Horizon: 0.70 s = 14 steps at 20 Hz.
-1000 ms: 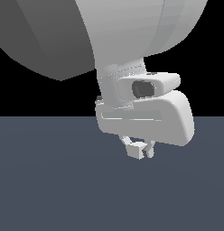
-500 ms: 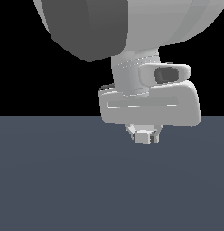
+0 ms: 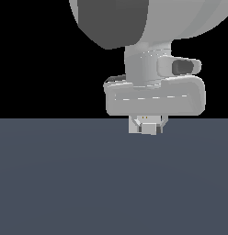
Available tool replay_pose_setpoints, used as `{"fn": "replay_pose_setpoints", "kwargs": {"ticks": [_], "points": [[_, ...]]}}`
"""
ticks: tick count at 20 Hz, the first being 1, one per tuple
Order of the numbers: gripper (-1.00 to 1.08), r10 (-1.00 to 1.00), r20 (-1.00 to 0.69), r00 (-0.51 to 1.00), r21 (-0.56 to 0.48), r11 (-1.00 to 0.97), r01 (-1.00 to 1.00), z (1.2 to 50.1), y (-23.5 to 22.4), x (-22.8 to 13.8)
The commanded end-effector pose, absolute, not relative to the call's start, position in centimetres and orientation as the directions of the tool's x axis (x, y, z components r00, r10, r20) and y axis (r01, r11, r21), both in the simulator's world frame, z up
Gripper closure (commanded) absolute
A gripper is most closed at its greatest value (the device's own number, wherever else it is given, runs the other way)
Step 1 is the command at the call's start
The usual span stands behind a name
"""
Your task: Plug the charger into the wall socket.
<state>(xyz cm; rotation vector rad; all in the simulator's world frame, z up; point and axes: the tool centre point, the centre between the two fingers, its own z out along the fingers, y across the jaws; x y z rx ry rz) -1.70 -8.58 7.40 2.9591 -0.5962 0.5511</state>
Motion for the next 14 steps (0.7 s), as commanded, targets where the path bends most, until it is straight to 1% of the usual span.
{"fn": "replay_pose_setpoints", "kwargs": {"ticks": [1, 14], "points": [[1.08, -0.317, 0.361, 0.877, 0.001, -0.94, -0.34, 7.9, -8.8, -1.2], [1.08, -0.146, 0.356, 0.923, 0.0, -0.988, -0.156, 9.7, -9.2, 0.6]]}}
